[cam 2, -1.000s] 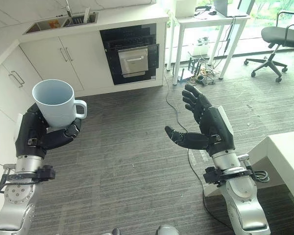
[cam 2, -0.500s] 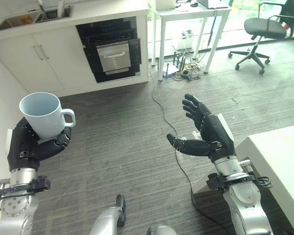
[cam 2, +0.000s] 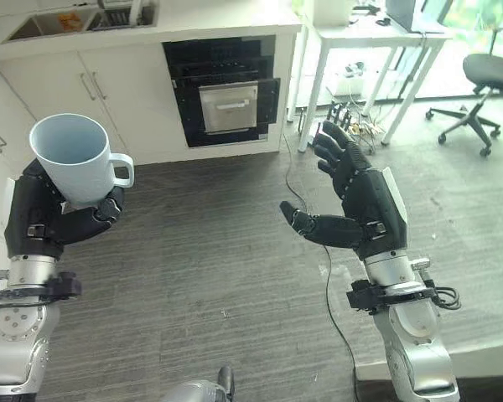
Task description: Place the dishes in the dishwasher.
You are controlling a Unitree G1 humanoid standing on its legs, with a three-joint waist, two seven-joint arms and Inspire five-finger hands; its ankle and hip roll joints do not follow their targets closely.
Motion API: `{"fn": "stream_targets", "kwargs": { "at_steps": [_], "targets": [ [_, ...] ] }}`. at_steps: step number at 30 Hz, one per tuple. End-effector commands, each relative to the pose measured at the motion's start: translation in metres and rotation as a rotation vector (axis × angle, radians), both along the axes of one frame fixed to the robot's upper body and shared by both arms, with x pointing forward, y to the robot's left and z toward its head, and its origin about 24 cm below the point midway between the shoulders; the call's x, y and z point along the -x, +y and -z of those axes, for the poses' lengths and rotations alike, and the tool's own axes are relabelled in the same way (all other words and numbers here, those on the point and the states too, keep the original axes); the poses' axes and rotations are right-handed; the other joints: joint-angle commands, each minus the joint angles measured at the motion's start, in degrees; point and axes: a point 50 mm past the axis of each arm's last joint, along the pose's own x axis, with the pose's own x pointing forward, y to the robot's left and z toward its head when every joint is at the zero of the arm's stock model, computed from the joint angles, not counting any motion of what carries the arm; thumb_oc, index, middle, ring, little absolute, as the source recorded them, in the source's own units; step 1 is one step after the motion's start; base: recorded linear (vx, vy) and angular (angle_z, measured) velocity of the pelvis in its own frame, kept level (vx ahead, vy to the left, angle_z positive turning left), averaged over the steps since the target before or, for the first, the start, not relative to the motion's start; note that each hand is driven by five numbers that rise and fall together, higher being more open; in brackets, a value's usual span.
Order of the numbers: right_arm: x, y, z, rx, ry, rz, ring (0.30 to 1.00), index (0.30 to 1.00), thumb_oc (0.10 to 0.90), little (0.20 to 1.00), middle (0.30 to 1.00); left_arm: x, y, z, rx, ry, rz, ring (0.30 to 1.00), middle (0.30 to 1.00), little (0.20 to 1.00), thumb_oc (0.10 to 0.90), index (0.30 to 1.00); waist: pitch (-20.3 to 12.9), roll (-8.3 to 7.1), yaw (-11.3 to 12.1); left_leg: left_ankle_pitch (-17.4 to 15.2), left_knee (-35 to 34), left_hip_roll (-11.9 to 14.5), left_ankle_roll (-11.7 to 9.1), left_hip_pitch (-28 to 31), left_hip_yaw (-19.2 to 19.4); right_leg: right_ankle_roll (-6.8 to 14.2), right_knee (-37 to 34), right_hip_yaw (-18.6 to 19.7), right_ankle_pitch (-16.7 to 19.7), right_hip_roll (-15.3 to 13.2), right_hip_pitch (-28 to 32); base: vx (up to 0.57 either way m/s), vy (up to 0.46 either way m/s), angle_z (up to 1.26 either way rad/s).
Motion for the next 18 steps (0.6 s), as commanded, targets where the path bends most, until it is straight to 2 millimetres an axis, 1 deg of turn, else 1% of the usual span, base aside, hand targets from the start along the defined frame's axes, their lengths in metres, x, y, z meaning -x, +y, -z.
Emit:
{"fn": "stream_targets", "kwargs": {
  "at_steps": [1, 3, 4, 5, 6, 7, 9, 10, 12, 14, 15, 16, 17, 18],
  "targets": [
    [0.007, 0.005, -0.023, 0.026, -0.173, -0.017, 0.900, 0.900, 0.800, 0.900, 0.900, 0.013, -0.008, -0.039, -0.143, -0.205, 0.031, 0.300, 0.300, 0.300, 0.400, 0.300, -4.42, 2.27, -2.48, -5.52, 2.47, 2.94, -6.03, 0.14, -3.40, -0.08, -2.27, -2.58, 14.39, 2.05, -5.25, 0.17, 0.066, 0.25],
    [0.007, 0.005, -0.022, 0.036, -0.169, -0.029, 0.900, 0.900, 0.800, 0.900, 0.900, 0.014, -0.007, -0.041, -0.146, -0.208, 0.023, 0.300, 0.300, 0.300, 0.400, 0.300, -3.98, 2.13, -2.89, -6.10, 2.47, 3.39, -6.42, 1.09, -3.03, -1.06, -8.75, -4.06, 12.63, 2.04, -7.50, 0.23, -0.090, -0.16],
    [0.009, 0.001, -0.023, 0.042, -0.171, -0.026, 0.900, 0.900, 0.800, 0.900, 0.900, 0.015, -0.005, -0.043, -0.153, -0.208, 0.020, 0.300, 0.300, 0.300, 0.400, 0.300, -3.30, 1.46, -3.47, -7.57, 2.47, 3.44, -6.83, 2.46, -2.74, -1.29, -15.09, -5.10, 11.65, 0.93, -9.40, 0.27, -0.228, -0.39],
    [0.010, -0.003, -0.023, 0.045, -0.175, -0.016, 0.900, 0.900, 0.800, 0.900, 0.900, 0.014, -0.004, -0.044, -0.167, -0.207, 0.015, 0.300, 0.300, 0.300, 0.400, 0.300, -2.73, 0.73, -3.93, -8.50, 2.47, 3.06, -7.00, 3.43, -2.57, -1.19, -15.09, -4.49, 9.59, -0.58, -12.40, 0.22, -0.203, -0.16],
    [0.010, -0.003, -0.023, 0.045, -0.176, -0.015, 0.900, 0.900, 0.800, 0.900, 0.900, 0.014, -0.004, -0.044, -0.169, -0.205, 0.015, 0.300, 0.300, 0.300, 0.400, 0.300, -2.72, 0.54, -3.97, -8.69, 2.47, 2.92, -7.03, 3.58, -2.51, -1.11, -15.09, -4.22, 9.13, -0.90, -13.09, 0.28, -0.225, -0.03],
    [0.011, -0.007, -0.025, 0.032, -0.180, 0.000, 0.900, 0.900, 0.800, 0.900, 0.900, 0.013, -0.006, -0.042, -0.178, -0.190, 0.022, 0.300, 0.300, 0.300, 0.400, 0.300, -2.05, 0.04, -4.89, -9.90, 2.47, 2.69, -7.29, 5.42, -2.46, -0.23, -15.09, -2.37, 8.80, -3.12, -18.99, 0.28, -0.203, -0.03],
    [0.010, -0.005, -0.026, 0.030, -0.182, -0.004, 0.900, 0.900, 0.800, 0.900, 0.900, 0.013, -0.008, -0.039, -0.183, -0.180, 0.015, 0.300, 0.300, 0.300, 0.400, 0.300, -1.86, 0.45, -5.33, -10.92, 2.47, 2.85, -7.45, 6.94, -2.41, 0.30, -15.09, -1.19, 9.23, -4.41, -23.90, 0.41, -0.353, 0.16],
    [0.011, -0.002, -0.026, 0.042, -0.180, -0.022, 0.900, 0.900, 0.800, 0.900, 0.900, 0.015, -0.006, -0.038, -0.182, -0.188, 0.001, 0.300, 0.300, 0.300, 0.400, 0.300, -2.30, 0.22, -5.16, -12.59, 2.47, 2.43, -6.95, 8.04, -2.75, 0.67, -15.09, -1.28, 8.90, -4.65, -24.26, 0.40, -0.396, 0.34],
    [0.010, -0.001, -0.025, 0.045, -0.175, -0.028, 0.900, 0.900, 0.800, 0.900, 0.900, 0.015, -0.006, -0.037, -0.180, -0.188, -0.006, 0.300, 0.300, 0.300, 0.400, 0.300, -2.86, -0.05, -5.10, -13.04, 2.47, 2.60, -7.12, 8.63, -2.69, 1.01, -15.09, -1.48, 9.54, -4.45, -23.26, 0.29, -0.324, 0.25],
    [0.007, 0.000, -0.026, 0.047, -0.161, -0.024, 0.900, 0.900, 0.800, 0.900, 0.900, 0.016, -0.005, -0.037, -0.159, -0.185, -0.006, 0.300, 0.300, 0.300, 0.400, 0.300, -4.21, -0.74, -5.10, -14.78, 2.47, 2.94, -7.41, 10.81, -2.56, 1.44, -15.09, -2.07, 10.88, -3.88, -20.95, 0.44, -0.497, 0.31],
    [0.004, 0.001, -0.029, 0.050, -0.159, -0.046, 0.900, 0.900, 0.800, 0.900, 0.900, 0.015, -0.006, -0.037, -0.104, -0.189, 0.010, 0.300, 0.300, 0.300, 0.400, 0.300, -5.25, -0.67, -5.32, -15.09, 2.47, 3.47, -8.35, 12.88, -2.71, 0.40, -15.09, -2.56, 10.13, -2.80, -19.55, 0.54, -0.580, 0.17],
    [0.004, 0.002, -0.029, 0.073, -0.159, -0.056, 0.900, 0.900, 0.800, 0.900, 0.900, 0.014, -0.009, -0.036, -0.043, -0.199, 0.065, 0.300, 0.300, 0.300, 0.400, 0.300, -5.70, -0.19, -5.56, -13.92, 2.47, 4.65, -9.35, 13.99, -2.07, -0.47, -15.09, -2.83, 9.15, -1.86, -18.55, 0.44, -0.469, -0.16],
    [0.005, 0.001, -0.029, 0.080, -0.157, -0.062, 0.900, 0.900, 0.800, 0.900, 0.900, 0.015, -0.012, -0.035, -0.022, -0.207, 0.075, 0.300, 0.300, 0.300, 0.400, 0.300, -5.85, 0.35, -5.50, -11.29, 2.47, 5.57, -10.28, 14.54, -1.56, -1.21, -15.09, -3.15, 8.22, -1.07, -17.73, 0.36, -0.367, -0.19],
    [0.007, -0.002, -0.029, 0.089, -0.154, -0.065, 0.900, 0.900, 0.800, 0.900, 0.900, 0.018, -0.014, -0.033, 0.010, -0.220, 0.088, 0.300, 0.300, 0.300, 0.400, 0.300, -5.86, 1.07, -5.30, -3.13, 2.47, 6.86, -12.36, 15.25, -0.99, -2.66, -15.09, -3.14, 6.32, 0.59, -16.04, 0.28, -0.288, -0.37]
  ]
}}
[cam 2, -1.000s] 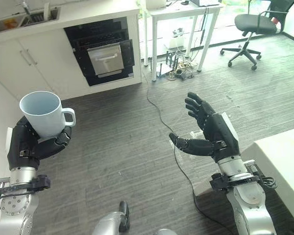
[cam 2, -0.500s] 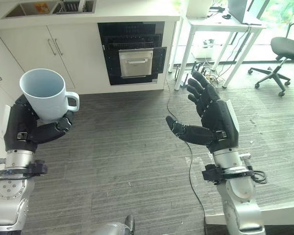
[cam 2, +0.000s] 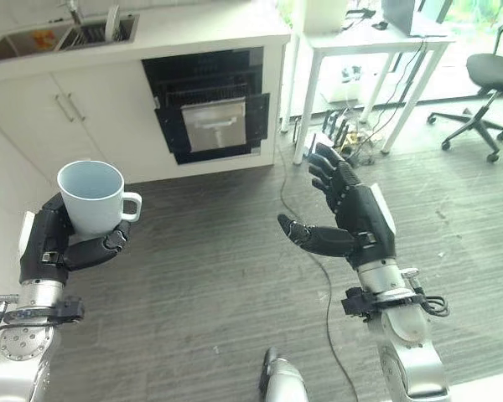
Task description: Place the dishes in the dishwasher.
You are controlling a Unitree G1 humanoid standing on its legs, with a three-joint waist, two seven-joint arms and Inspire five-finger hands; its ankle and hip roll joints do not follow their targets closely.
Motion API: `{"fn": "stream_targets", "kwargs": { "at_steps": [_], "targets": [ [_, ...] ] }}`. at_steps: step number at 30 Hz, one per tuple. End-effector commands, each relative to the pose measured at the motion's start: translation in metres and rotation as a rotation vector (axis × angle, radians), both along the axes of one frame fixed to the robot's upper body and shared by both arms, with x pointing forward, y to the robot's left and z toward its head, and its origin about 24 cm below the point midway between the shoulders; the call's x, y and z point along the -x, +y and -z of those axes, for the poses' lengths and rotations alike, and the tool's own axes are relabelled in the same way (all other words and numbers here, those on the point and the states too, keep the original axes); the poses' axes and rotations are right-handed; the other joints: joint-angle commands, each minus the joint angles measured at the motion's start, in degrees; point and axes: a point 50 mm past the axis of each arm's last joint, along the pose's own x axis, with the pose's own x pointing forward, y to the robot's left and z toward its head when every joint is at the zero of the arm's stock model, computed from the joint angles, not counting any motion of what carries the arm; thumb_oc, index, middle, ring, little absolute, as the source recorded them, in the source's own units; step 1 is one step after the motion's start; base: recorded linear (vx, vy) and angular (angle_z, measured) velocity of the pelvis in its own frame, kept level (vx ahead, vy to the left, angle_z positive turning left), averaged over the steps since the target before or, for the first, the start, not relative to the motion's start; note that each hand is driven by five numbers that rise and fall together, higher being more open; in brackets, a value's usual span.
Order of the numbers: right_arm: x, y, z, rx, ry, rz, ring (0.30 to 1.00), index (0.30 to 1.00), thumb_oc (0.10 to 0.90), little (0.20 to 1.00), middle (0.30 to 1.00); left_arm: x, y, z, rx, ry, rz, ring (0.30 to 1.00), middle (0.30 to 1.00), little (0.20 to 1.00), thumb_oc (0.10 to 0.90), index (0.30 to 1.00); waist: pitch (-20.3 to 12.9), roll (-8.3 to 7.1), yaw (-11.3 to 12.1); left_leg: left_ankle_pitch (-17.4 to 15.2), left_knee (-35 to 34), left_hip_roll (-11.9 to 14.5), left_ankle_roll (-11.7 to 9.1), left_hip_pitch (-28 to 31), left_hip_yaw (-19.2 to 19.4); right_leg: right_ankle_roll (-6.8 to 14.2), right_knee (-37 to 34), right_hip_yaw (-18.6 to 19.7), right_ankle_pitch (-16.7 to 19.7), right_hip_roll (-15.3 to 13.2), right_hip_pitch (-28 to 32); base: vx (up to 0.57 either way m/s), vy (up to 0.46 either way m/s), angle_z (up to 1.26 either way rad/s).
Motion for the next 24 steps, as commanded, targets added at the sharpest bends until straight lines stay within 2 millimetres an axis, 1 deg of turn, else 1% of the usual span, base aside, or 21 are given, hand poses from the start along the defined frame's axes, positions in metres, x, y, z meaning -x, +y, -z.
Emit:
{"fn": "stream_targets", "kwargs": {
  "at_steps": [1, 2, 3, 4, 5, 6, 7, 8, 9, 10, 11, 12, 13, 14, 15, 17, 19, 20, 21, 23, 24],
  "targets": [
    [0.011, -0.005, -0.037, 0.023, -0.216, -0.033, 0.900, 0.900, 0.800, 0.900, 0.900, 0.004, -0.010, -0.058, -0.029, -0.349, 0.088, 0.300, 0.300, 0.300, 0.400, 0.300, -4.46, 1.54, -0.97, 12.22, -0.09, 1.89, -1.25, -3.04, 0.39, 10.66, -9.59, 1.34, 1.24, -2.44, 4.32, 0.26, -0.274, -0.42],
    [0.012, -0.006, -0.037, 0.029, -0.213, -0.037, 0.900, 0.900, 0.800, 0.900, 0.900, 0.006, -0.010, -0.058, -0.026, -0.361, 0.081, 0.300, 0.300, 0.300, 0.400, 0.300, -4.25, 1.20, -0.72, 15.61, -0.09, 2.00, -1.98, -3.01, 1.03, 9.92, -9.59, 1.80, 0.39, -2.25, 5.23, 0.19, -0.219, -0.47],
    [0.012, -0.008, -0.037, 0.038, -0.211, -0.037, 0.900, 0.900, 0.800, 0.900, 0.900, 0.008, -0.009, -0.058, -0.020, -0.374, 0.074, 0.300, 0.300, 0.300, 0.400, 0.300, -3.83, 0.45, -0.28, 18.55, 0.66, 1.70, -2.41, -3.63, 1.86, 9.27, -9.59, 2.40, -0.50, -2.44, 6.47, 0.17, -0.257, -0.41],
    [0.013, -0.009, -0.036, 0.050, -0.204, -0.034, 0.900, 0.900, 0.800, 0.900, 0.900, 0.011, -0.008, -0.059, -0.014, -0.401, 0.059, 0.300, 0.300, 0.300, 0.400, 0.300, -2.70, -0.41, 0.52, 20.20, 4.20, 2.33, -2.52, -7.48, 3.01, 8.59, -9.59, 2.64, -1.48, -2.73, 8.43, 0.17, -0.233, -0.32],
    [0.010, -0.009, -0.036, 0.051, -0.203, -0.020, 0.900, 0.900, 0.800, 0.900, 0.900, 0.013, -0.007, -0.061, 0.009, -0.425, 0.053, 0.300, 0.300, 0.300, 0.400, 0.300, -1.56, -1.10, 1.63, 15.60, 2.82, 1.28, -0.52, -11.81, 5.09, 9.14, -9.59, 2.73, -2.28, -3.23, 9.60, 0.17, -0.103, -0.25],
    [0.008, -0.009, -0.036, 0.049, -0.201, -0.020, 0.900, 0.900, 0.800, 0.900, 0.900, 0.016, -0.004, -0.059, 0.032, -0.431, 0.048, 0.300, 0.300, 0.300, 0.400, 0.300, -1.30, -0.33, 1.78, 13.33, -0.09, 2.36, 0.01, -12.48, 7.47, 9.82, -9.59, 2.70, -2.65, -2.57, 9.84, 0.20, 0.088, -0.15],
    [0.007, -0.008, -0.035, 0.052, -0.198, -0.019, 0.900, 0.900, 0.800, 0.900, 0.900, 0.018, -0.002, -0.059, 0.028, -0.443, 0.030, 0.300, 0.300, 0.300, 0.400, 0.300, -0.88, 1.50, 1.68, 11.36, -0.09, 5.31, -0.83, -17.16, 7.94, 10.22, -9.59, 3.07, -3.40, -0.44, 10.64, 0.16, 0.163, -0.11],
    [0.008, -0.008, -0.034, 0.053, -0.197, -0.020, 0.900, 0.900, 0.800, 0.900, 0.900, 0.019, -0.002, -0.059, 0.028, -0.446, 0.025, 0.300, 0.300, 0.300, 0.400, 0.300, -0.83, 1.85, 1.76, 10.84, -0.09, 6.01, -1.10, -18.63, 7.49, 10.35, -9.59, 3.22, -3.59, -0.04, 10.89, 0.15, 0.147, 0.00],
    [0.008, -0.008, -0.033, 0.057, -0.192, -0.020, 0.900, 0.900, 0.800, 0.900, 0.900, 0.020, -0.001, -0.059, 0.032, -0.451, 0.017, 0.300, 0.300, 0.300, 0.400, 0.300, -0.90, 2.29, 1.98, 10.64, -0.09, 6.87, -1.72, -20.90, 6.09, 10.43, -9.59, 3.63, -3.92, 0.51, 11.26, 0.11, 0.073, -0.05],
    [0.009, -0.007, -0.032, 0.058, -0.191, -0.020, 0.900, 0.900, 0.800, 0.900, 0.900, 0.020, -0.001, -0.059, 0.034, -0.453, 0.015, 0.300, 0.300, 0.300, 0.400, 0.300, -0.95, 2.46, 2.10, 11.27, -0.09, 7.25, -2.15, -21.86, 5.33, 10.39, -9.59, 3.79, -4.11, 0.77, 11.42, 0.16, 0.111, 0.04],
    [0.009, -0.007, -0.032, 0.061, -0.191, -0.019, 0.900, 0.900, 0.800, 0.900, 0.900, 0.022, -0.001, -0.060, 0.033, -0.462, 0.007, 0.300, 0.300, 0.300, 0.400, 0.300, -0.81, 2.80, 2.52, 14.60, -0.09, 8.95, -3.62, -25.16, 3.25, 9.85, -9.59, 4.40, -4.93, 1.57, 12.17, 0.15, 0.131, -0.07],
    [0.009, -0.007, -0.032, 0.061, -0.193, -0.019, 0.900, 0.900, 0.800, 0.900, 0.900, 0.022, -0.001, -0.059, 0.032, -0.466, 0.005, 0.300, 0.300, 0.300, 0.400, 0.300, -0.67, 2.81, 2.63, 15.55, -0.09, 10.24, -4.21, -27.02, 3.34, 9.51, -9.59, 4.16, -5.43, 1.71, 12.65, 0.16, 0.164, -0.13],
    [0.009, -0.007, -0.032, 0.061, -0.195, -0.017, 0.900, 0.900, 0.800, 0.900, 0.900, 0.023, -0.001, -0.059, 0.031, -0.473, 0.003, 0.300, 0.300, 0.300, 0.400, 0.300, -0.56, 2.82, 2.50, 15.81, -0.09, 11.44, -4.53, -28.43, 4.75, 9.36, -9.59, 3.33, -5.76, 1.54, 13.10, 0.14, 0.183, -0.18],
    [0.009, -0.008, -0.033, 0.067, -0.199, -0.018, 0.900, 0.900, 0.800, 0.900, 0.900, 0.023, 0.001, -0.058, 0.032, -0.482, -0.005, 0.300, 0.300, 0.300, 0.400, 0.300, -0.58, 3.01, 2.21, 16.11, -0.09, 12.60, -4.78, -28.93, 7.18, 9.32, -9.59, 2.10, -6.27, 1.24, 13.53, 0.17, 0.212, -0.01],
    [0.010, -0.010, -0.033, 0.072, -0.199, -0.024, 0.900, 0.900, 0.800, 0.900, 0.900, 0.024, 0.003, -0.057, 0.033, -0.486, -0.018, 0.300, 0.300, 0.300, 0.400, 0.300, -0.65, 3.17, 2.14, 16.31, -0.09, 12.49, -4.93, -28.48, 7.80, 9.48, -9.59, 1.64, -6.67, 1.15, 14.06, 0.20, 0.227, 0.26],
    [0.010, -0.011, -0.033, 0.081, -0.199, -0.039, 0.900, 0.900, 0.800, 0.900, 0.900, 0.025, 0.006, -0.056, 0.040, -0.491, -0.039, 0.300, 0.300, 0.300, 0.400, 0.300, -0.43, 3.48, 2.24, 16.71, -0.09, 11.58, -5.03, -27.02, 6.94, 9.62, -9.59, 1.90, -7.30, 1.24, 15.34, 0.19, 0.234, 0.16],
    [0.010, -0.012, -0.034, 0.085, -0.197, -0.048, 0.900, 0.900, 0.800, 0.900, 0.900, 0.024, 0.009, -0.058, 0.037, -0.491, -0.062, 0.300, 0.300, 0.300, 0.400, 0.300, -1.10, 3.69, 2.09, 15.11, -0.09, 10.96, -4.50, -25.48, 7.09, 9.94, -9.59, 1.77, -7.69, 0.92, 16.35, 0.22, 0.323, -0.15],
    [0.010, -0.012, -0.034, 0.081, -0.194, -0.044, 0.900, 0.900, 0.800, 0.900, 0.900, 0.023, 0.009, -0.059, 0.031, -0.489, -0.067, 0.300, 0.300, 0.300, 0.400, 0.300, -1.82, 3.38, 2.23, 13.29, -0.09, 9.83, -3.62, -24.46, 7.18, 10.56, -9.59, 1.61, -7.66, 0.13, 17.13, 0.20, 0.307, 0.02],
    [0.010, -0.012, -0.035, 0.079, -0.194, -0.042, 0.900, 0.900, 0.800, 0.900, 0.900, 0.022, 0.009, -0.060, 0.030, -0.489, -0.065, 0.300, 0.300, 0.300, 0.400, 0.300, -2.09, 3.23, 2.34, 12.76, -0.09, 9.33, -3.27, -24.19, 7.02, 10.80, -9.59, 1.64, -7.63, -0.17, 17.38, 0.24, 0.377, 0.22],
    [0.008, -0.012, -0.038, 0.068, -0.206, -0.013, 0.900, 0.900, 0.800, 0.900, 0.900, 0.013, 0.004, -0.067, 0.013, -0.495, -0.025, 0.300, 0.300, 0.300, 0.400, 0.300, -3.92, 1.78, 3.15, 9.45, -0.09, 6.09, -0.44, -22.00, 5.90, 12.67, -9.59, 0.95, -6.73, -3.30, 18.49, 0.24, 0.404, 0.28],
    [0.007, -0.011, -0.039, 0.066, -0.212, -0.002, 0.900, 0.900, 0.800, 0.900, 0.900, 0.011, 0.003, -0.070, 0.008, -0.504, -0.012, 0.300, 0.300, 0.300, 0.400, 0.300, -4.13, 1.28, 3.44, 8.80, -0.09, 5.07, 0.34, -21.64, 5.48, 13.31, -9.59, 0.63, -6.10, -4.29, 18.95, 0.21, 0.349, 0.07]
  ]
}}
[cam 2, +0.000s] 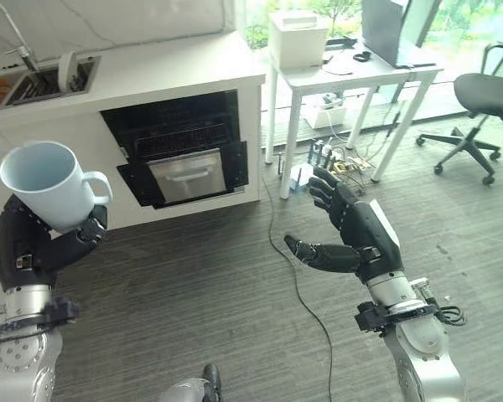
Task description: Place the dishes in the dishwasher.
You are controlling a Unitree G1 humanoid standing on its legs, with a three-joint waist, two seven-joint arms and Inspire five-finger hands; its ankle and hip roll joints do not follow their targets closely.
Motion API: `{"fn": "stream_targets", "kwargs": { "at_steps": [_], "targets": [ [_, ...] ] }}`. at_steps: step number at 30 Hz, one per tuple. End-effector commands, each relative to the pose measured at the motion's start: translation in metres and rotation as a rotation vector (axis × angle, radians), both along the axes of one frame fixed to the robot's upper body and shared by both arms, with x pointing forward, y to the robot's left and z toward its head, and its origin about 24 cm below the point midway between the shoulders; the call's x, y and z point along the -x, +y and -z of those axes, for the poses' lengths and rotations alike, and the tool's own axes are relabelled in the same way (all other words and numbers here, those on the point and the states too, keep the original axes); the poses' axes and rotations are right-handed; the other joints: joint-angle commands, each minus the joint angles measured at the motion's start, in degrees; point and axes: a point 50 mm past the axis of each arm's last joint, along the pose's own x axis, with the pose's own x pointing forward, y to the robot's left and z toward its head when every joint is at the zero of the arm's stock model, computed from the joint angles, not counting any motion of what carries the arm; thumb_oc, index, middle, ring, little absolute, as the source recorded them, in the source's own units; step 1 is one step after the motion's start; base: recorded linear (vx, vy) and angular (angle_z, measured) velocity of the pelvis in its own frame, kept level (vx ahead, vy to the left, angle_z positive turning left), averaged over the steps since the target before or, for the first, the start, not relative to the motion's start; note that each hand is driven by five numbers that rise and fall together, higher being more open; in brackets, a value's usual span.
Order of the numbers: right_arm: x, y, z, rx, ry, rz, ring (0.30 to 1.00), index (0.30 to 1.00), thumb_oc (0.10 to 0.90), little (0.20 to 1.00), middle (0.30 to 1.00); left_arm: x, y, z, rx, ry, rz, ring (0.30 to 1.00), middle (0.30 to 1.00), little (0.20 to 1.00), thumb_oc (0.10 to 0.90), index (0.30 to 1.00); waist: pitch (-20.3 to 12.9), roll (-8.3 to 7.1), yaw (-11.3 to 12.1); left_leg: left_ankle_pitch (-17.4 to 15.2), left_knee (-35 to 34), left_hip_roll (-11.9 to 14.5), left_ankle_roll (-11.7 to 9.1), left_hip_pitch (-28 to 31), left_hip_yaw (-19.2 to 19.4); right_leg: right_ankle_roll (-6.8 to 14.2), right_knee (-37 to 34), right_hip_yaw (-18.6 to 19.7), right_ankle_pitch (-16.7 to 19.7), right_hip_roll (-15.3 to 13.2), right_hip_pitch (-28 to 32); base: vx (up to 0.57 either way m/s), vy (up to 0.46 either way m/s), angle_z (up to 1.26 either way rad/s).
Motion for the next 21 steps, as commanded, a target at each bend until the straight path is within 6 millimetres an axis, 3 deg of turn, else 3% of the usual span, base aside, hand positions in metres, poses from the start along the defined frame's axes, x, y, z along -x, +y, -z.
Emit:
{"fn": "stream_targets", "kwargs": {
  "at_steps": [1, 2, 4, 6, 7, 10, 12, 13, 16, 18, 21],
  "targets": [
    [-0.001, 0.004, -0.052, -0.007, -0.291, 0.011, 0.900, 0.900, 0.800, 0.900, 0.900, 0.007, -0.006, -0.064, -0.114, -0.313, 0.069, 0.300, 0.300, 0.300, 0.400, 0.300, -4.06, -0.89, 0.20, -5.14, -0.27, 2.52, -5.61, 0.89, -5.69, -0.18, -1.33, -4.65, 2.54, 5.09, -2.42, 0.13, 0.236, 0.28],
    [-0.001, 0.005, -0.052, -0.010, -0.292, 0.014, 0.900, 0.900, 0.800, 0.900, 0.900, 0.006, -0.007, -0.066, -0.118, -0.319, 0.074, 0.300, 0.300, 0.300, 0.400, 0.300, -4.13, -1.05, 0.37, -5.04, -0.27, 2.16, -5.16, 0.76, -5.90, -0.09, -1.33, -5.01, 4.10, 4.77, -2.36, 0.15, 0.244, 0.55],
    [-0.002, 0.007, -0.048, -0.018, -0.287, 0.028, 0.900, 0.900, 0.800, 0.900, 0.900, 0.002, -0.011, -0.070, -0.142, -0.325, 0.088, 0.300, 0.300, 0.300, 0.400, 0.300, -4.21, -1.57, 0.31, -5.86, -0.27, 0.13, -3.83, 1.25, -7.96, 0.61, -1.33, -6.35, 12.34, 4.19, -1.34, 0.22, 0.259, 0.58],
    [0.000, 0.009, -0.045, -0.027, -0.275, 0.025, 0.900, 0.900, 0.800, 0.900, 0.900, 0.000, -0.013, -0.071, -0.163, -0.319, 0.088, 0.300, 0.300, 0.300, 0.400, 0.300, -3.71, -0.47, -0.50, -6.45, -0.27, -0.54, -3.01, 2.62, -10.47, 0.74, 0.29, -6.84, 17.29, 5.51, -1.61, 0.26, 0.278, 0.50],
    [0.001, 0.009, -0.043, -0.030, -0.269, 0.015, 0.900, 0.900, 0.800, 0.900, 0.900, 0.002, -0.014, -0.070, -0.186, -0.312, 0.075, 0.300, 0.300, 0.300, 0.400, 0.300, -3.19, 0.11, -1.13, -6.92, -0.27, -0.71, -2.62, 3.60, -11.32, 0.09, 4.53, -6.44, 17.12, 5.64, -4.11, 0.26, 0.211, 0.59],
    [0.000, 0.007, -0.040, -0.031, -0.250, 0.022, 0.900, 0.900, 0.800, 0.900, 0.900, 0.002, -0.016, -0.072, -0.242, -0.304, 0.070, 0.300, 0.300, 0.300, 0.400, 0.300, -2.58, -0.57, -2.18, -7.89, -0.27, -1.26, -2.65, 4.71, -11.81, -0.84, -1.33, -6.09, 14.09, 8.90, -7.16, 0.17, 0.004, 0.15],
    [0.001, 0.003, -0.041, -0.033, -0.248, 0.034, 0.900, 0.900, 0.800, 0.900, 0.900, 0.000, -0.017, -0.076, -0.251, -0.316, 0.086, 0.300, 0.300, 0.300, 0.400, 0.300, -1.55, -1.93, -3.07, -9.14, -0.27, -2.08, -2.81, 5.82, -11.60, -0.82, -1.33, -4.50, 10.43, 6.45, -12.80, 0.17, -0.151, 0.20],
    [0.003, 0.001, -0.040, -0.038, -0.249, 0.029, 0.900, 0.900, 0.800, 0.900, 0.900, 0.002, -0.019, -0.075, -0.252, -0.324, 0.092, 0.300, 0.300, 0.300, 0.400, 0.300, -1.18, -2.30, -3.63, -10.55, -0.27, -2.33, -2.73, 6.90, -11.43, -0.01, -1.33, -2.31, 10.16, 4.13, -18.08, 0.25, -0.184, 0.19],
    [0.006, 0.004, -0.037, -0.040, -0.243, 0.025, 0.900, 0.900, 0.800, 0.900, 0.900, 0.005, -0.022, -0.073, -0.248, -0.321, 0.098, 0.300, 0.300, 0.300, 0.400, 0.300, -0.89, -1.92, -4.46, -11.81, -0.27, -2.63, -2.45, 8.71, -12.02, 0.67, -1.33, 0.72, 11.40, 3.10, -23.66, 0.26, -0.159, 0.05],
    [0.007, 0.006, -0.036, -0.047, -0.241, 0.019, 0.900, 0.900, 0.800, 0.900, 0.900, 0.007, -0.021, -0.072, -0.245, -0.318, 0.103, 0.300, 0.300, 0.300, 0.400, 0.300, -1.04, -1.82, -4.68, -12.84, -0.27, -2.76, -2.24, 9.92, -12.04, 0.84, -1.33, 0.74, 12.39, 2.84, -25.06, 0.29, -0.234, 0.29],
    [0.006, 0.008, -0.038, -0.050, -0.238, 0.003, 0.900, 0.900, 0.800, 0.900, 0.900, 0.006, -0.023, -0.075, -0.226, -0.330, 0.136, 0.300, 0.300, 0.300, 0.400, 0.300, -2.00, -1.98, -4.82, -13.67, -0.27, -2.69, -2.27, 10.52, -12.34, 1.19, -1.33, 1.15, 11.12, 3.64, -23.84, 0.26, -0.294, 0.22]
  ]
}}
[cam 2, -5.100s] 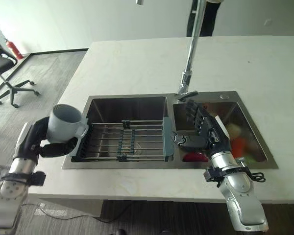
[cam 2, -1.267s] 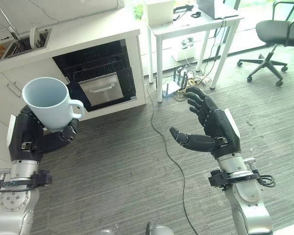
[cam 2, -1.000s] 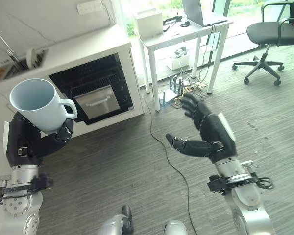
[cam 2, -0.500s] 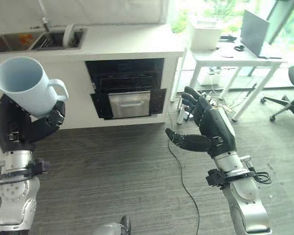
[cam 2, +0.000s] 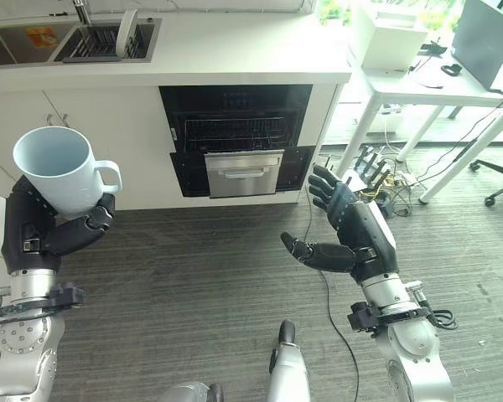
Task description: Place the dishes in the dishwasher.
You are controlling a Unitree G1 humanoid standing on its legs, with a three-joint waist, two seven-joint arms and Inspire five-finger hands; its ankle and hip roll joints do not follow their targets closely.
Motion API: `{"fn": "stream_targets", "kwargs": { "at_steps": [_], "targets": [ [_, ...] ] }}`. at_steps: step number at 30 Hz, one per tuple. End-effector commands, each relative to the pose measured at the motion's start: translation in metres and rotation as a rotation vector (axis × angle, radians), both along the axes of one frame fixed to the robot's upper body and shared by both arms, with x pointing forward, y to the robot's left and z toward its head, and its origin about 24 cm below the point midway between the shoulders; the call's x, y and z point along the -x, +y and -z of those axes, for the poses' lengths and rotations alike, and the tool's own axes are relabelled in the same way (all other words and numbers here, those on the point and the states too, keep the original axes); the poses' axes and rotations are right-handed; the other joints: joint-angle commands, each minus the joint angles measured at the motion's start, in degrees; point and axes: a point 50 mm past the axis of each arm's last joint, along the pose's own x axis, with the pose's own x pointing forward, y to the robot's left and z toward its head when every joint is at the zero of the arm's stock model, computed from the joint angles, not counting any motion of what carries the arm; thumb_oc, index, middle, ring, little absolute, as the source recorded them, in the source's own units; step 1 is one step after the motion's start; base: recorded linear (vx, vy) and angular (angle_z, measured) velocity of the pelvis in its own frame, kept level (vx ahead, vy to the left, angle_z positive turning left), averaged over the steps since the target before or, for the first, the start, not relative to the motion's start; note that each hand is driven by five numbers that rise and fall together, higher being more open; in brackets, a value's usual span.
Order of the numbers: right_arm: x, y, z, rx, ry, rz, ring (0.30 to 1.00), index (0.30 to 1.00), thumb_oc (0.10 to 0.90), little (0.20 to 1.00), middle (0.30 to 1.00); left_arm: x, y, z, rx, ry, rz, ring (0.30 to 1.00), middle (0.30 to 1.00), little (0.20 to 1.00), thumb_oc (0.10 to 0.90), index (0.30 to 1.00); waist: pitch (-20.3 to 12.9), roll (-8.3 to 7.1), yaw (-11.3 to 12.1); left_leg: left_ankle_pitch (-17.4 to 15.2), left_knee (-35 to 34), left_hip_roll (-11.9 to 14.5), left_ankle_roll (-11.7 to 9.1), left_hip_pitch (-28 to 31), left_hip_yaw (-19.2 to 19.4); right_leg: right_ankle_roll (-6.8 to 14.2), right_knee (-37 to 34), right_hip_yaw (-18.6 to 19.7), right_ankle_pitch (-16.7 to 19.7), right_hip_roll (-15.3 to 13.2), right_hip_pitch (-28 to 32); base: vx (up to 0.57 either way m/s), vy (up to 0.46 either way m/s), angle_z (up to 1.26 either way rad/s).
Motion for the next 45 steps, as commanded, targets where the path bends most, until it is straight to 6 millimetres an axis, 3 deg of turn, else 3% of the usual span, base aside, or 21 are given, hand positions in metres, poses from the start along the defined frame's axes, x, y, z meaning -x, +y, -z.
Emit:
{"fn": "stream_targets", "kwargs": {
  "at_steps": [1, 3, 5, 7, 8, 9, 10, 12, 15, 18, 19, 20, 21, 23, 26, 29, 35, 38, 39, 42, 45],
  "targets": [
    [-0.001, 0.003, -0.049, -0.009, -0.266, -0.027, 0.900, 0.900, 0.800, 0.900, 0.900, 0.014, -0.022, -0.076, -0.137, -0.385, 0.148, 0.300, 0.300, 0.300, 0.400, 0.300, -6.03, -0.62, -0.08, 1.95, -6.67, 2.60, -2.77, 0.05, 1.42, 3.74, -2.00, -2.35, 0.43, 1.90, 7.25, 0.29, -0.365, 0.23],
    [-0.005, 0.006, -0.050, -0.003, -0.267, -0.020, 0.900, 0.900, 0.800, 0.900, 0.900, 0.014, -0.023, -0.076, -0.125, -0.387, 0.154, 0.300, 0.300, 0.300, 0.400, 0.300, -6.82, -0.78, -0.20, 1.04, -6.67, 3.13, -2.95, 1.09, 1.69, 3.74, -2.00, -2.65, 0.14, 2.69, 8.73, 0.35, -0.428, 0.13],
    [-0.010, 0.008, -0.056, 0.002, -0.285, -0.025, 0.900, 0.900, 0.800, 0.900, 0.900, 0.013, -0.022, -0.075, -0.095, -0.399, 0.140, 0.300, 0.300, 0.300, 0.400, 0.300, -7.71, 0.02, -0.74, 0.56, -6.67, 4.91, -4.80, 4.02, 1.56, 1.50, -2.00, -3.43, -1.68, 4.81, 10.65, 0.40, -0.455, 0.03],
    [-0.011, 0.006, -0.058, 0.008, -0.287, -0.026, 0.900, 0.900, 0.800, 0.900, 0.900, 0.013, -0.022, -0.076, -0.085, -0.410, 0.132, 0.300, 0.300, 0.300, 0.400, 0.300, -7.82, 0.42, -0.86, 1.69, -6.67, 5.56, -5.69, 4.83, 1.70, 0.74, -2.00, -3.54, -2.41, 5.84, 11.39, 0.29, -0.292, -0.12],
    [-0.009, 0.002, -0.058, 0.017, -0.280, -0.025, 0.900, 0.900, 0.800, 0.900, 0.900, 0.014, -0.023, -0.075, -0.066, -0.423, 0.124, 0.300, 0.300, 0.300, 0.400, 0.300, -7.71, 1.00, -0.74, 8.94, -6.67, 6.83, -7.30, 5.61, 2.39, -0.72, -2.00, -3.37, -4.32, 7.94, 13.24, 0.30, -0.295, -0.19],
    [-0.008, 0.001, -0.058, 0.020, -0.279, -0.024, 0.900, 0.900, 0.800, 0.900, 0.900, 0.015, -0.023, -0.075, -0.062, -0.425, 0.124, 0.300, 0.300, 0.300, 0.400, 0.300, -7.60, 0.98, -0.62, 10.69, -6.67, 6.94, -7.64, 5.61, 2.54, -1.01, -2.00, -3.28, -4.69, 8.22, 13.69, 0.43, -0.425, -0.33],
    [-0.006, -0.002, -0.058, 0.024, -0.270, -0.031, 0.900, 0.900, 0.800, 0.900, 0.900, 0.020, -0.023, -0.073, -0.033, -0.450, 0.136, 0.300, 0.300, 0.300, 0.400, 0.300, -6.91, -0.15, 0.11, 17.48, -6.67, 6.23, -8.26, 6.12, 3.50, -2.44, -2.00, -2.35, -6.19, 8.46, 15.78, 0.31, -0.308, -0.22],
    [-0.005, -0.003, -0.055, 0.041, -0.261, -0.033, 0.900, 0.900, 0.800, 0.900, 0.900, 0.026, -0.025, -0.074, -0.042, -0.493, 0.160, 0.300, 0.300, 0.300, 0.400, 0.300, -5.65, -1.23, 0.80, 19.21, -3.57, 5.79, -7.99, 3.81, 4.53, -3.24, -2.00, -1.64, -6.93, 8.11, 17.66, 0.24, -0.239, -0.19],
    [-0.005, -0.004, -0.052, 0.035, -0.247, -0.022, 0.900, 0.900, 0.800, 0.900, 0.900, 0.034, -0.028, -0.076, -0.082, -0.527, 0.162, 0.300, 0.300, 0.300, 0.400, 0.300, -4.38, -1.19, 1.81, 15.01, -6.67, 5.03, -6.34, 0.89, 5.99, -2.49, -2.00, -1.23, -7.62, 8.47, 18.84, 0.17, -0.003, -0.13],
    [-0.006, -0.004, -0.049, 0.044, -0.239, -0.019, 0.900, 0.900, 0.800, 0.900, 0.900, 0.037, -0.025, -0.075, -0.067, -0.524, 0.156, 0.300, 0.300, 0.300, 0.400, 0.300, -3.74, 1.16, 1.78, 11.81, -6.67, 9.59, -7.58, -5.39, 7.10, -1.67, -2.00, -1.20, -8.54, 10.23, 19.82, 0.16, 0.148, 0.20],
    [-0.006, -0.003, -0.049, 0.048, -0.240, -0.019, 0.900, 0.900, 0.800, 0.900, 0.900, 0.036, -0.025, -0.075, -0.062, -0.523, 0.154, 0.300, 0.300, 0.300, 0.400, 0.300, -3.80, 1.57, 1.85, 12.05, -6.67, 10.80, -8.30, -7.42, 6.56, -1.63, -2.00, -1.23, -8.91, 10.50, 20.03, 0.20, 0.218, 0.26],
    [-0.006, -0.001, -0.049, 0.057, -0.239, -0.018, 0.900, 0.900, 0.800, 0.900, 0.900, 0.034, -0.025, -0.075, -0.052, -0.519, 0.149, 0.300, 0.300, 0.300, 0.400, 0.300, -3.66, 2.26, 2.31, 15.36, -6.67, 13.01, -10.15, -11.28, 4.80, -1.77, -2.00, -1.03, -9.84, 10.97, 21.02, 0.19, 0.195, 0.31],
    [-0.007, -0.001, -0.049, 0.059, -0.241, -0.020, 0.900, 0.900, 0.800, 0.900, 0.900, 0.033, -0.025, -0.075, -0.049, -0.516, 0.148, 0.300, 0.300, 0.300, 0.400, 0.300, -3.60, 2.46, 2.41, 16.57, -6.67, 13.67, -10.73, -12.86, 4.02, -2.05, -2.00, -0.98, -10.20, 11.21, 21.30, 0.22, 0.246, 0.29],
    [-0.008, -0.001, -0.051, 0.065, -0.247, -0.023, 0.900, 0.900, 0.800, 0.900, 0.900, 0.034, -0.023, -0.072, -0.042, -0.519, 0.137, 0.300, 0.300, 0.300, 0.400, 0.300, -3.37, 2.78, 2.79, 17.01, -6.67, 15.09, -11.51, -16.13, 4.82, -2.26, -2.00, -1.96, -11.31, 10.85, 22.44, 0.20, 0.270, 0.05],
    [-0.005, -0.005, -0.052, 0.079, -0.252, -0.032, 0.900, 0.900, 0.800, 0.900, 0.900, 0.038, -0.018, -0.069, -0.048, -0.529, 0.107, 0.300, 0.300, 0.300, 0.400, 0.300, -3.77, 3.41, 2.97, 16.94, -6.67, 15.71, -11.46, -15.55, 6.00, -1.74, -2.00, -3.41, -12.04, 9.69, 23.71, 0.18, 0.265, -0.26],
    [-0.002, -0.007, -0.053, 0.069, -0.251, -0.049, 0.900, 0.900, 0.800, 0.900, 0.900, 0.039, -0.014, -0.071, -0.055, -0.524, 0.084, 0.300, 0.300, 0.300, 0.400, 0.300, -4.67, 3.34, 3.60, 15.56, -6.67, 14.23, -10.33, -13.54, 6.13, -0.47, -2.00, -4.19, -12.42, 8.05, 25.93, 0.22, 0.297, -0.31],
    [-0.004, 0.000, -0.055, 0.056, -0.270, -0.009, 0.900, 0.900, 0.800, 0.900, 0.900, 0.029, -0.016, -0.082, -0.055, -0.519, 0.124, 0.300, 0.300, 0.300, 0.400, 0.300, -6.61, 0.44, 6.30, 12.26, -6.67, 9.48, -7.02, -11.89, 4.22, 3.04, -2.00, -7.31, -10.74, 2.52, 27.71, 0.18, 0.235, 0.12],
    [-0.007, 0.009, -0.055, 0.044, -0.280, -0.016, 0.900, 0.900, 0.800, 0.900, 0.900, 0.025, -0.021, -0.084, -0.099, -0.504, 0.129, 0.300, 0.300, 0.300, 0.400, 0.300, -6.77, -0.88, 7.17, 10.22, -6.67, 6.24, -4.98, -10.68, 2.98, 3.59, -2.00, -8.74, -6.07, 0.67, 29.80, 0.22, 0.242, 0.35],
    [-0.007, 0.013, -0.054, 0.034, -0.282, -0.019, 0.900, 0.900, 0.800, 0.900, 0.900, 0.022, -0.022, -0.086, -0.118, -0.487, 0.137, 0.300, 0.300, 0.300, 0.400, 0.300, -6.70, -0.71, 6.69, 9.74, -6.67, 4.98, -3.53, -9.97, 1.87, 3.65, -2.00, -9.47, 0.06, 1.63, 30.50, 0.22, 0.235, 0.35],
    [-0.007, 0.016, -0.053, 0.029, -0.279, -0.038, 0.900, 0.900, 0.800, 0.900, 0.900, 0.020, -0.025, -0.087, -0.155, -0.481, 0.111, 0.300, 0.300, 0.300, 0.400, 0.300, -6.03, 0.36, 5.17, 9.00, -6.67, 4.75, -2.89, -8.19, 0.55, 3.31, -1.71, -9.67, 4.33, 3.71, 29.26, 0.18, 0.176, 0.25],
    [-0.008, 0.016, -0.050, 0.038, -0.266, -0.046, 0.900, 0.900, 0.800, 0.900, 0.900, 0.019, -0.023, -0.087, -0.157, -0.478, 0.092, 0.300, 0.300, 0.300, 0.400, 0.300, -5.13, 0.32, 4.66, 8.91, -6.67, 4.93, -3.39, -7.53, 0.44, 1.96, -2.00, -9.87, -0.49, 5.17, 25.37, 0.10, 0.005, -0.07]
  ]
}}
